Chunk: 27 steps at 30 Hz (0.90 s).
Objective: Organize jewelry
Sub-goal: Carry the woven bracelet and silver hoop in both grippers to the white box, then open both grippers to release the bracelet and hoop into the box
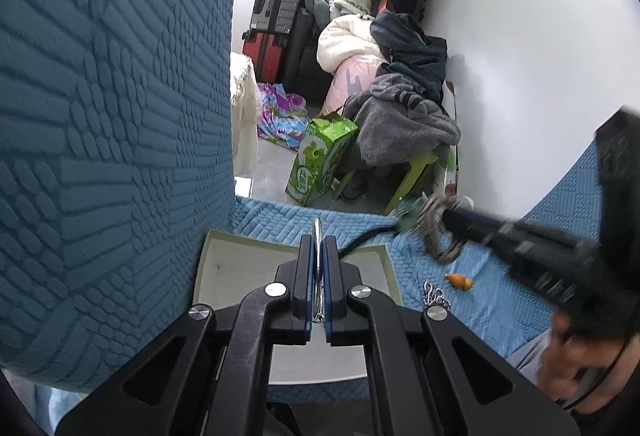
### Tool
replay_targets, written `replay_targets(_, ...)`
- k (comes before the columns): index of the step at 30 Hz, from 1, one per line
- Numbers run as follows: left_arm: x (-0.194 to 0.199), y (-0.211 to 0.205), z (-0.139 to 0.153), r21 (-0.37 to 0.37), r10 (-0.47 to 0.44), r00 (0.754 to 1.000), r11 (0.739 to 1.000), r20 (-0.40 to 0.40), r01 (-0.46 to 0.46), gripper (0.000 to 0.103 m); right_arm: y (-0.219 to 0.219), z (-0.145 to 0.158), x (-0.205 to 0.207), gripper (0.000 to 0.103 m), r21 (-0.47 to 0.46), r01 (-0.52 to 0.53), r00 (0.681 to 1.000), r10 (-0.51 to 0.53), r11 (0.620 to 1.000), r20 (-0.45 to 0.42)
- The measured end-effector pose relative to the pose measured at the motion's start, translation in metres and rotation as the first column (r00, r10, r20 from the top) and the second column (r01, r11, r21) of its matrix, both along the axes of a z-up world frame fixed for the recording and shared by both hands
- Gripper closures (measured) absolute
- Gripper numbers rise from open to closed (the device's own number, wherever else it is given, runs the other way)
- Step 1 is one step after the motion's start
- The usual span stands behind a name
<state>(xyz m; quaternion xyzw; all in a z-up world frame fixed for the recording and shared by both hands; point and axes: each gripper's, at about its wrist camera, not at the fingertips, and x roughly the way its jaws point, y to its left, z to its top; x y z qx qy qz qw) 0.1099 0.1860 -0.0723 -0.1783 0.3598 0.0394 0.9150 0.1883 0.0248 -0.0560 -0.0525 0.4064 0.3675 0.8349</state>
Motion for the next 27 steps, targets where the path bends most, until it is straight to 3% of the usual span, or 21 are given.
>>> replay_targets(7,0.005,0.001,-0.04,-0.05,-0.017,0.995,0.999,-0.096,0.012,0.1,0.008,-0.101,0.002,0.096,-0.131,-0.012,0.988,-0.009,0.991,-0.155)
replay_targets(10,0.008,-0.001,-0.051,-0.052,-0.021,0.992,0.999,-0.128,0.015,0.1,0.006,-0.122,0.002,0.096,-0.153,-0.01,0.982,-0.019,0.988,-0.187)
replay_targets(16,0.012,-0.008,-0.071,-0.068,-0.032,0.982,0.997,-0.184,0.02,0.1,0.002,-0.136,0.005,0.096,-0.166,-0.019,0.98,-0.015,0.986,-0.2)
replay_targets(20,0.011,-0.008,-0.071,-0.084,-0.023,0.983,0.996,-0.182,0.007,0.099,-0.001,-0.13,0.006,0.096,-0.152,-0.022,0.979,-0.01,0.988,-0.204)
replay_targets(23,0.01,-0.014,-0.062,-0.072,-0.023,0.986,0.997,-0.165,0.011,0.099,-0.009,-0.117,0.007,0.081,-0.123,-0.023,0.978,-0.003,0.992,-0.207)
replay_targets(24,0.01,-0.016,-0.058,-0.065,-0.018,0.986,0.998,-0.163,0.008,0.097,-0.011,-0.111,0.006,0.073,-0.115,-0.022,0.98,-0.002,0.993,-0.201)
replay_targets(25,0.01,-0.018,-0.054,-0.063,-0.012,0.986,0.998,-0.165,0.002,0.085,-0.015,-0.104,0.006,0.071,-0.107,-0.019,0.981,-0.001,0.994,-0.192)
replay_targets(26,0.009,-0.018,-0.052,-0.065,-0.007,0.987,0.998,-0.163,-0.004,0.066,-0.019,-0.098,0.005,0.069,-0.096,-0.017,0.983,-0.001,0.995,-0.186)
replay_targets(27,0.008,-0.02,-0.049,-0.065,-0.001,0.988,0.998,-0.151,-0.009,0.059,-0.021,-0.093,0.005,0.068,-0.086,-0.016,0.983,0.0,0.996,-0.182)
